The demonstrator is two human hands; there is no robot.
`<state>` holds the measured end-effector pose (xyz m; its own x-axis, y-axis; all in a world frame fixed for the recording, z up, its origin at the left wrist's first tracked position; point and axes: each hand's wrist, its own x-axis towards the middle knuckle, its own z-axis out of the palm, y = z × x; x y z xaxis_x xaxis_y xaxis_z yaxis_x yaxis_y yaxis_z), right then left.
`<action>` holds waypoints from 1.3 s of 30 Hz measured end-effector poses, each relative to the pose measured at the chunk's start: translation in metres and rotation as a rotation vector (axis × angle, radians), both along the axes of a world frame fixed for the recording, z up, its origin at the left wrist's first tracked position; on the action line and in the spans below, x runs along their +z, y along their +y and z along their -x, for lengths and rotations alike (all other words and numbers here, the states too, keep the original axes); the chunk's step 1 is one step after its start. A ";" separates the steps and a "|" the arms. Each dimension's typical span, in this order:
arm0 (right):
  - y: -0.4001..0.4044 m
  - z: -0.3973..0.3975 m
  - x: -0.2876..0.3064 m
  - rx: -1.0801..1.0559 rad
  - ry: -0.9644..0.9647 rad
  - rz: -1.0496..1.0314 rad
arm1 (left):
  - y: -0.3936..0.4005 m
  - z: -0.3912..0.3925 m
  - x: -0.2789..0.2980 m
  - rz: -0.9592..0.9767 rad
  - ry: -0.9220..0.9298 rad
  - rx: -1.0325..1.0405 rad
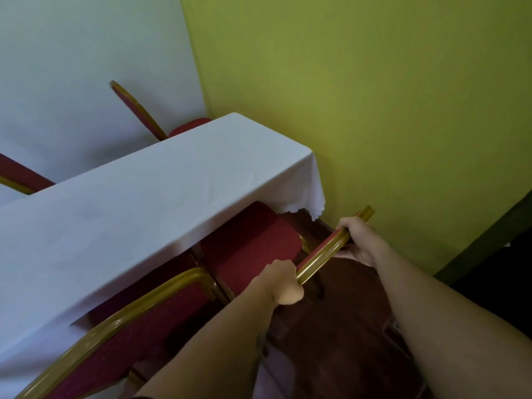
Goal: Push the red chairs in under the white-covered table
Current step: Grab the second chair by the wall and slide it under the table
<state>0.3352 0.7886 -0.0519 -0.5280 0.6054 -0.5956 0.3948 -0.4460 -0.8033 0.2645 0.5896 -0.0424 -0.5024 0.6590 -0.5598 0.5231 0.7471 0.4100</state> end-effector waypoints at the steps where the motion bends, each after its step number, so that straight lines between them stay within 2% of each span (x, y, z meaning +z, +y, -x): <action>1: 0.001 0.005 0.000 0.000 0.002 0.001 | 0.001 0.006 0.000 0.006 -0.009 -0.009; 22: 0.000 0.114 -0.005 -0.100 0.055 -0.025 | 0.011 0.122 -0.013 0.031 0.016 -0.044; 39: 0.012 0.144 -0.013 -0.140 0.015 -0.058 | 0.019 0.149 -0.029 -0.020 0.034 0.006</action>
